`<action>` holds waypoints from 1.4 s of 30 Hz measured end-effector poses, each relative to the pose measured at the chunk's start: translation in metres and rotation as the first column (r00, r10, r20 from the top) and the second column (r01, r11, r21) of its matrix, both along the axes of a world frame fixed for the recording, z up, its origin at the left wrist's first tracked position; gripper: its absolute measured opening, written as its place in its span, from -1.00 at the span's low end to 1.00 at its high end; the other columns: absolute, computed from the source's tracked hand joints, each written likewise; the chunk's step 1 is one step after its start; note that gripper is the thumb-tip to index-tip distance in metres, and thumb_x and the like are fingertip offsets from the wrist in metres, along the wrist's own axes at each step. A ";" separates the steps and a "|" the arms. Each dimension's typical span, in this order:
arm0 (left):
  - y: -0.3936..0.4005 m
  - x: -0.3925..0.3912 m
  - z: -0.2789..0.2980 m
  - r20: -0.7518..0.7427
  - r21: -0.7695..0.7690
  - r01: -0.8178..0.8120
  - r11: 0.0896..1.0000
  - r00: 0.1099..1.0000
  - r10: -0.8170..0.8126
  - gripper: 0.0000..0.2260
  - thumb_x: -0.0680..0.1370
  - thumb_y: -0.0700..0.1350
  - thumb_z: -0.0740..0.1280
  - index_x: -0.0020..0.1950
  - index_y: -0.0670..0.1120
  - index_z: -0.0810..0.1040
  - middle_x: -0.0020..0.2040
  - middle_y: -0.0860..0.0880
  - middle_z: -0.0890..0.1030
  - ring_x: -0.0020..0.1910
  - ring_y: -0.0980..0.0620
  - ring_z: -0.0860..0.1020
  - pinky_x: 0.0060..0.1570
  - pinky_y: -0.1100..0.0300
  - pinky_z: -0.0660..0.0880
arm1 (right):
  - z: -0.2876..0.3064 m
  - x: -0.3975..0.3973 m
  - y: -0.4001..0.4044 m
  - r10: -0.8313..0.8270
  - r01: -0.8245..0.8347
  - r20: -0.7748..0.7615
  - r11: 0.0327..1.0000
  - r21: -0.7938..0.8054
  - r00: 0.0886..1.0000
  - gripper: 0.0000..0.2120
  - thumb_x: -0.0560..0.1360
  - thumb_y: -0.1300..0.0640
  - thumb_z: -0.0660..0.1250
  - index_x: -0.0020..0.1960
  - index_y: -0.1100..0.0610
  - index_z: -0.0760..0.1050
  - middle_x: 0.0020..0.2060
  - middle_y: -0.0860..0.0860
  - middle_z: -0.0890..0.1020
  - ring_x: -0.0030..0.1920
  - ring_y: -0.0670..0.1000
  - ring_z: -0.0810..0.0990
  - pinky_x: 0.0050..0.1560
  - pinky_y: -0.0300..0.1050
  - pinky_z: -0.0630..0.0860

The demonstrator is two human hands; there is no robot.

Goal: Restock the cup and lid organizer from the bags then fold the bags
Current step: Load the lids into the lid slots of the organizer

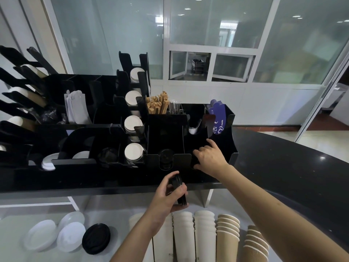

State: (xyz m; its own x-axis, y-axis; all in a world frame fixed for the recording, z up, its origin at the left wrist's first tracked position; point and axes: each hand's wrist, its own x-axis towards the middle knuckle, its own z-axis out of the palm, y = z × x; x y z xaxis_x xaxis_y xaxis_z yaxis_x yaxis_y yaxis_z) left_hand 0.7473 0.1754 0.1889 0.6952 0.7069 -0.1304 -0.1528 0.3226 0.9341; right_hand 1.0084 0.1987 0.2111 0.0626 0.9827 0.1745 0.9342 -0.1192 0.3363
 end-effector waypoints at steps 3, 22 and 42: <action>0.000 0.000 0.000 0.004 0.000 0.007 1.000 1.000 -0.007 -0.43 0.38 0.11 0.60 0.36 0.23 0.53 0.25 -0.19 0.59 0.22 -0.18 0.64 0.13 -0.21 0.63 | 0.002 -0.002 -0.002 -0.002 0.002 0.013 0.999 -0.047 1.000 -0.66 0.53 -0.16 0.41 0.20 0.01 0.59 -0.01 -0.02 0.71 0.14 0.10 0.66 0.62 0.18 -0.03; 0.005 0.006 -0.004 -0.009 0.038 -0.099 0.994 0.995 0.099 -0.33 0.31 0.12 0.66 0.35 0.22 0.48 0.27 -0.08 0.61 0.23 -0.09 0.63 0.11 -0.17 0.64 | 0.014 -0.011 -0.031 0.188 -0.117 -0.223 0.948 0.297 0.957 -0.68 0.54 0.03 0.45 0.28 -0.01 0.64 0.21 -0.07 0.68 0.33 0.04 0.56 0.58 0.27 0.16; -0.006 0.043 0.018 -0.071 0.172 0.083 0.982 0.995 -0.071 -0.61 0.61 0.26 0.18 0.23 0.11 0.65 0.18 -0.07 0.69 0.19 -0.14 0.66 0.23 -0.03 0.57 | 0.048 -0.014 -0.121 0.181 -0.191 -0.950 0.972 0.134 0.256 -0.75 0.65 0.14 0.38 0.31 0.00 0.61 0.12 -0.09 0.64 0.15 0.02 0.65 0.23 0.01 0.60</action>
